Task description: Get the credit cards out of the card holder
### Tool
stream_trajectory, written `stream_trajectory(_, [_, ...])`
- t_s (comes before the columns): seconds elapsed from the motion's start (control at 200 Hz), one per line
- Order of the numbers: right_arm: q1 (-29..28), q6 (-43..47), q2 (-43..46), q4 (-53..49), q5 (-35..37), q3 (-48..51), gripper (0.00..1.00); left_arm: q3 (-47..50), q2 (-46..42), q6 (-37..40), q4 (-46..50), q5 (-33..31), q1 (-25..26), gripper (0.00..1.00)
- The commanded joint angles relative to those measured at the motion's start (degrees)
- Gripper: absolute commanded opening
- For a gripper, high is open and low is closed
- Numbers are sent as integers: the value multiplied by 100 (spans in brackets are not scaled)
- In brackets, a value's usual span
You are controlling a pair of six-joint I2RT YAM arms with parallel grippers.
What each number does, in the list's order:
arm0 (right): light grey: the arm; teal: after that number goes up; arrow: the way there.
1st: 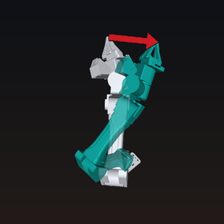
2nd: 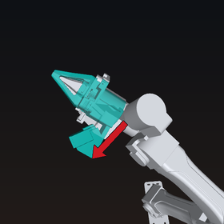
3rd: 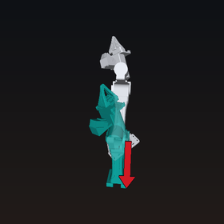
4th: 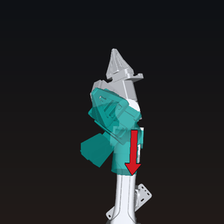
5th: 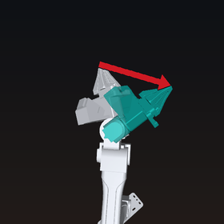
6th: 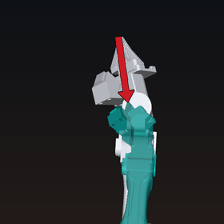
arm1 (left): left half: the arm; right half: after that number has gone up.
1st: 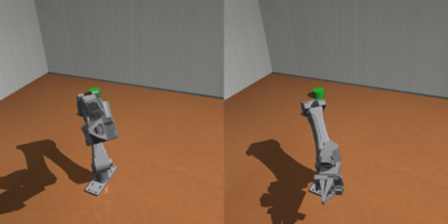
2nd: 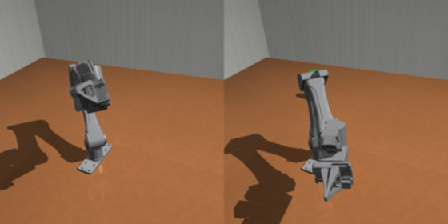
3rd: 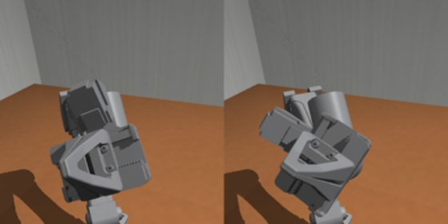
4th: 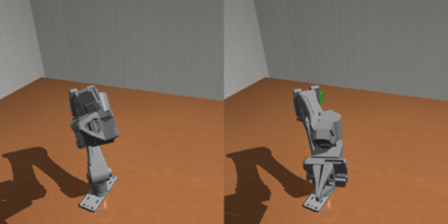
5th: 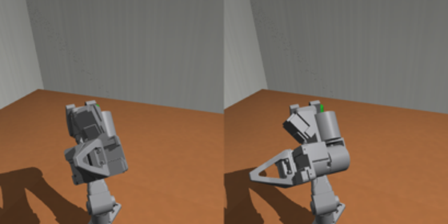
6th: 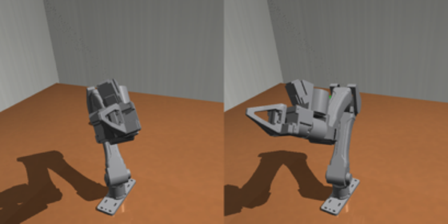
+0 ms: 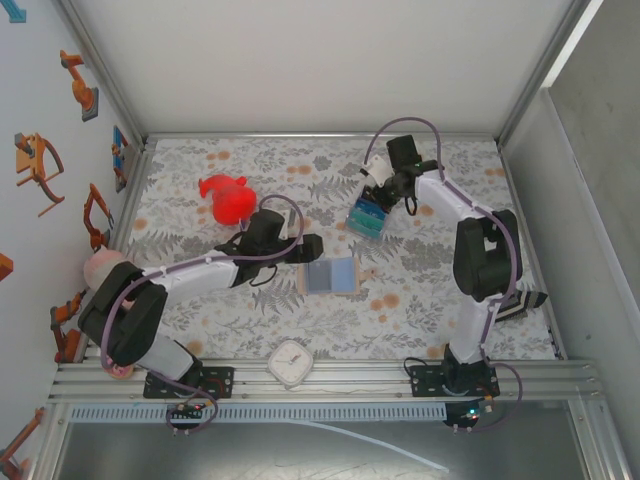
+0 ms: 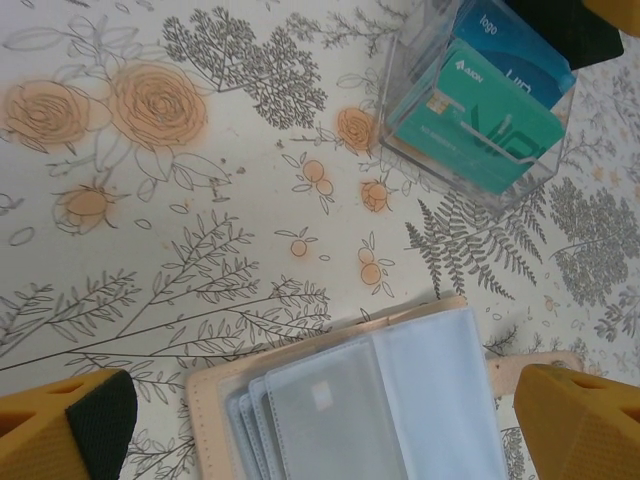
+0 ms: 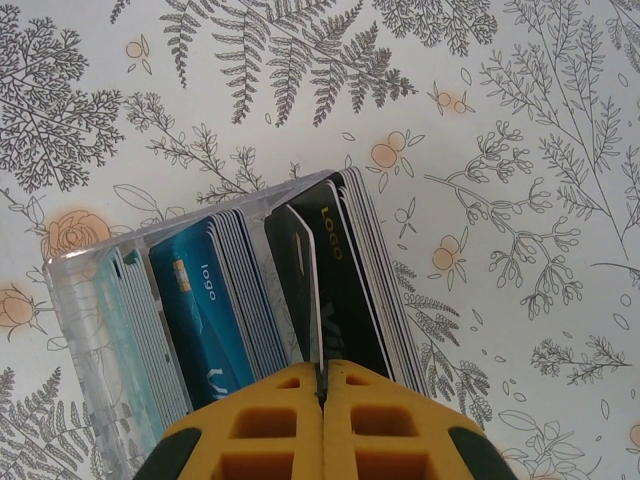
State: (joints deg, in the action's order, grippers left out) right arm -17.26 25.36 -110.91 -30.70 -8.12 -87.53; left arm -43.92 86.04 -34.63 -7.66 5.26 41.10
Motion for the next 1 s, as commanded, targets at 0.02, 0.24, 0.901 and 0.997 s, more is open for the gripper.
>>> stream_trajectory(0.02, [41,-19,-117,-217,95,-247,0,-38,-381,258,338,-339,-20,97])
stream_trajectory(0.24, [43,-119,-130,-225,299,-336,4,37,-767,362,510,-590,-16,97])
stream_trajectory(0.901, [46,-409,-50,-90,445,-449,19,191,-1304,432,765,-1028,-18,97])
stream_trajectory(0.997, [43,-628,89,-58,358,-377,19,226,-1394,385,766,-1144,-19,97])
